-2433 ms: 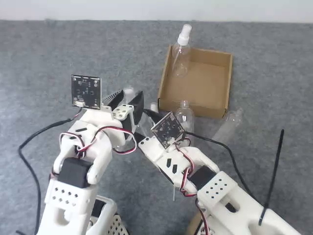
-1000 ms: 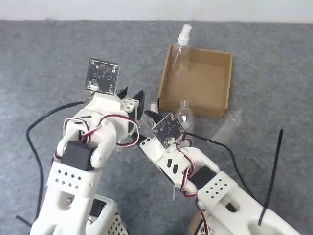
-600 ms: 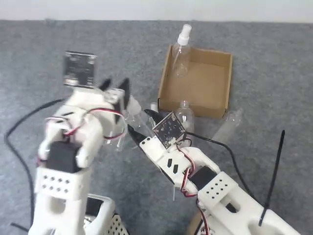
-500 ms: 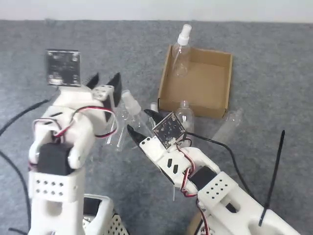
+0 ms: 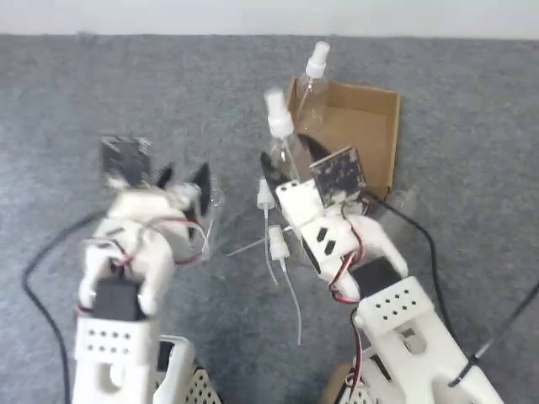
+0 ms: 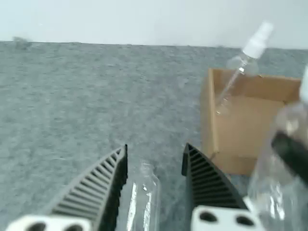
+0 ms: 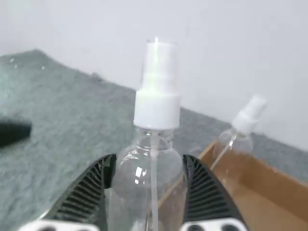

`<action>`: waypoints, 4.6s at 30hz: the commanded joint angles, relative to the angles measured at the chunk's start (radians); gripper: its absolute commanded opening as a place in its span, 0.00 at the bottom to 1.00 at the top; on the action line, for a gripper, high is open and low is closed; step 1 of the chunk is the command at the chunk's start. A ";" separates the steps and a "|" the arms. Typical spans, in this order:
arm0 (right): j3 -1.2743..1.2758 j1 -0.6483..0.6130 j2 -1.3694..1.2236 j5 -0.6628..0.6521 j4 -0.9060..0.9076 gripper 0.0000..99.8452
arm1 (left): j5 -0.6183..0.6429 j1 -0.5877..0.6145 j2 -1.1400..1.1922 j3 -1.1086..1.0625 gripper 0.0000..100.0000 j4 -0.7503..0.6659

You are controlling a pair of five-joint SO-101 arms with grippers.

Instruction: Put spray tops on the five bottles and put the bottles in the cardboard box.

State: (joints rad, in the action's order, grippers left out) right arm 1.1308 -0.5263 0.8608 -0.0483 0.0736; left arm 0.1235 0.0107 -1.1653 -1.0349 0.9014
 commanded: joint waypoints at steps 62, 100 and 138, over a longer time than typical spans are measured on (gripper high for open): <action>-0.606 0.438 -0.670 -0.058 -0.096 0.01 | -0.077 -0.230 -0.267 -0.254 0.29 -0.100; -0.884 0.463 -1.185 -0.052 -0.280 0.01 | -0.077 -0.230 -0.267 -0.255 0.29 -0.100; -0.885 0.452 -1.239 -0.060 -0.282 0.15 | -0.077 -0.230 -0.267 -0.255 0.29 -0.100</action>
State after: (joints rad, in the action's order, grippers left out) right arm 0.2977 -0.0706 -0.3974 -0.0928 -0.1933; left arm 0.0483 -0.2148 -1.4093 -1.2973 0.8324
